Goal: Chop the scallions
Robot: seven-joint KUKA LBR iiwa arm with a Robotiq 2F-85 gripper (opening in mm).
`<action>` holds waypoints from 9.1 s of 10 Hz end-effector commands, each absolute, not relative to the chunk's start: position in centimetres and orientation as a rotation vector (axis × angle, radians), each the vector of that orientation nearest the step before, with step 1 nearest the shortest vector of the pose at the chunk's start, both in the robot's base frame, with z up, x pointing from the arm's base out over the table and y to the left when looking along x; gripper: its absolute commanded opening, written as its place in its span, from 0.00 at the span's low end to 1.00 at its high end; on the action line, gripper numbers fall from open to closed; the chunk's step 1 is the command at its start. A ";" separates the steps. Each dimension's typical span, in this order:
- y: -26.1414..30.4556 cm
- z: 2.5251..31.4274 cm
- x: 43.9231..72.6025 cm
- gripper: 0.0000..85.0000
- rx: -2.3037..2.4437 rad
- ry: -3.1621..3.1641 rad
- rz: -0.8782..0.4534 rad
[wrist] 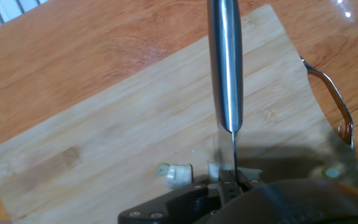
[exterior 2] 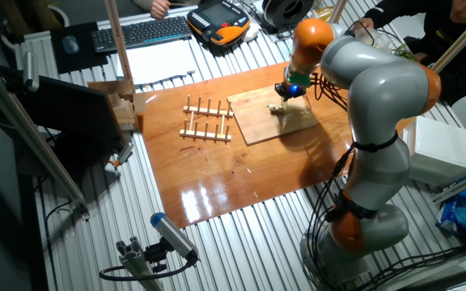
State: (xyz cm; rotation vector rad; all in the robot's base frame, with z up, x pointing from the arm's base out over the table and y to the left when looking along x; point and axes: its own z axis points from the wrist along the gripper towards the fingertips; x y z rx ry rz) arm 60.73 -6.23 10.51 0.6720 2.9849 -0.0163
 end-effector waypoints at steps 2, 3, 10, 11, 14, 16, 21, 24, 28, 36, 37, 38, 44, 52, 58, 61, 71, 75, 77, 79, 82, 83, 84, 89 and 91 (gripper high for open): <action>-6.4 9.9 60.6 0.00 0.667 2.983 -0.031; -6.5 9.6 60.6 0.00 0.666 2.981 -0.035; -6.4 9.0 60.5 0.00 0.674 2.961 -0.054; -6.1 8.9 60.1 0.00 0.686 2.959 -0.049; -4.6 9.3 58.7 0.00 0.724 2.961 -0.030; -4.1 9.2 58.3 0.00 0.740 2.956 -0.016; -3.3 10.3 59.2 0.00 0.794 2.962 0.009; -4.2 12.1 59.4 0.00 0.782 3.000 0.002; -5.1 12.2 59.3 0.00 0.752 2.999 -0.029; -5.8 11.3 58.9 0.00 0.737 2.991 -0.020; -5.8 11.2 58.9 0.00 0.737 2.990 -0.020; -5.8 11.2 58.9 0.00 0.737 2.990 -0.018; -5.4 10.3 58.7 0.00 0.741 2.979 -0.021; -5.5 8.8 58.6 0.00 0.731 2.954 -0.047; -4.1 8.4 57.6 0.00 0.775 2.941 -0.008; -3.7 9.2 57.2 0.00 0.795 2.950 0.009; -2.9 12.5 58.0 0.00 0.869 2.959 -0.006; -4.4 12.6 58.0 0.00 0.821 2.973 -0.024; -4.5 12.5 58.0 0.00 0.814 2.969 -0.029; -4.6 12.8 57.9 0.00 0.807 2.960 -0.033; -4.8 12.9 58.1 0.00 0.782 2.977 -0.018; -4.8 12.8 58.0 0.00 0.782 2.975 -0.025; -4.9 12.9 58.0 0.00 0.784 2.968 -0.044; -4.9 12.1 57.7 0.00 0.784 2.960 -0.026; -4.9 11.6 57.7 0.00 0.786 2.957 -0.020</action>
